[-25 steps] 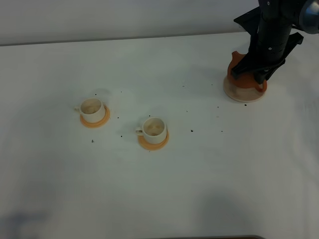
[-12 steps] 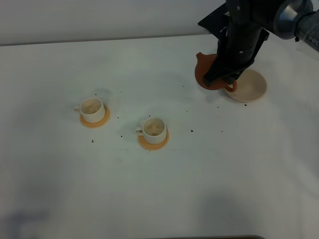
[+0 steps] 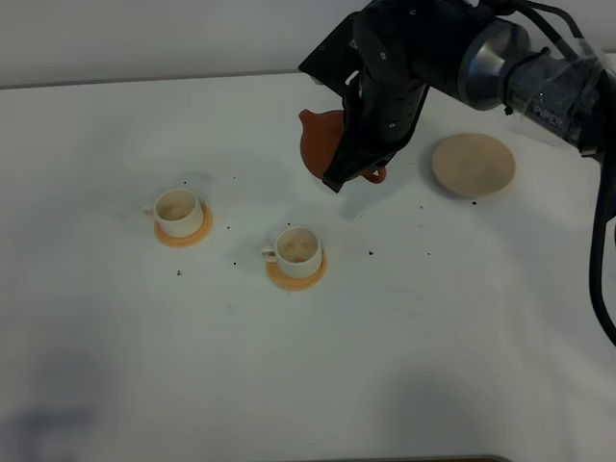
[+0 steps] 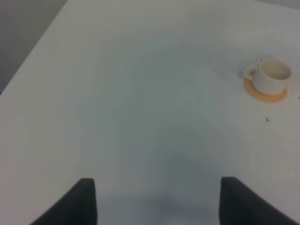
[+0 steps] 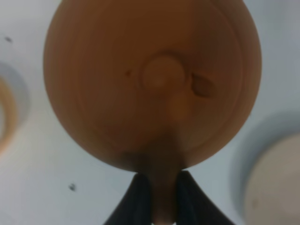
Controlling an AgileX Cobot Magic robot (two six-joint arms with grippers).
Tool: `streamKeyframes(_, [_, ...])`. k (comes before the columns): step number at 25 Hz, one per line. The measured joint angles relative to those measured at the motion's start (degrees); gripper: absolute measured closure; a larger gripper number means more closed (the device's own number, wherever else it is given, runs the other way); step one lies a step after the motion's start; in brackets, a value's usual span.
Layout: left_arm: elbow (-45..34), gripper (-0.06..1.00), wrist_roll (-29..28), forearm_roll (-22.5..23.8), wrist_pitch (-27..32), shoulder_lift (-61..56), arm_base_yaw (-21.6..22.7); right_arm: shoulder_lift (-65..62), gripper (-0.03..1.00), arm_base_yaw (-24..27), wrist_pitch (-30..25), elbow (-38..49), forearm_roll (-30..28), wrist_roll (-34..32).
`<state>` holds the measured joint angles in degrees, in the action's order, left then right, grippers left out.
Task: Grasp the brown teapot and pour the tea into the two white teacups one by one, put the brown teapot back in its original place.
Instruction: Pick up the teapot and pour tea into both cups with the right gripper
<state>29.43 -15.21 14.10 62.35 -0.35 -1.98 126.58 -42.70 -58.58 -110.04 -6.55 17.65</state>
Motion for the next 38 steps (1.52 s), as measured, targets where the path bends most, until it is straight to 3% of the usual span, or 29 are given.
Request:
streamKeyframes(14, [0.0,0.39,0.0,0.0,0.0,0.0,0.0,12.9,0.87,-8.1,-7.9,-22.2,-2.7,1.1])
streamKeyframes(26, [0.0,0.39,0.0,0.0,0.0,0.0,0.0,14.9,0.87,-14.9,-7.7,-23.0,-12.2,1.5])
streamKeyframes(38, [0.0,0.39,0.0,0.0,0.0,0.0,0.0,18.0,0.87,-17.7,-7.4,-23.0,-19.1,1.5])
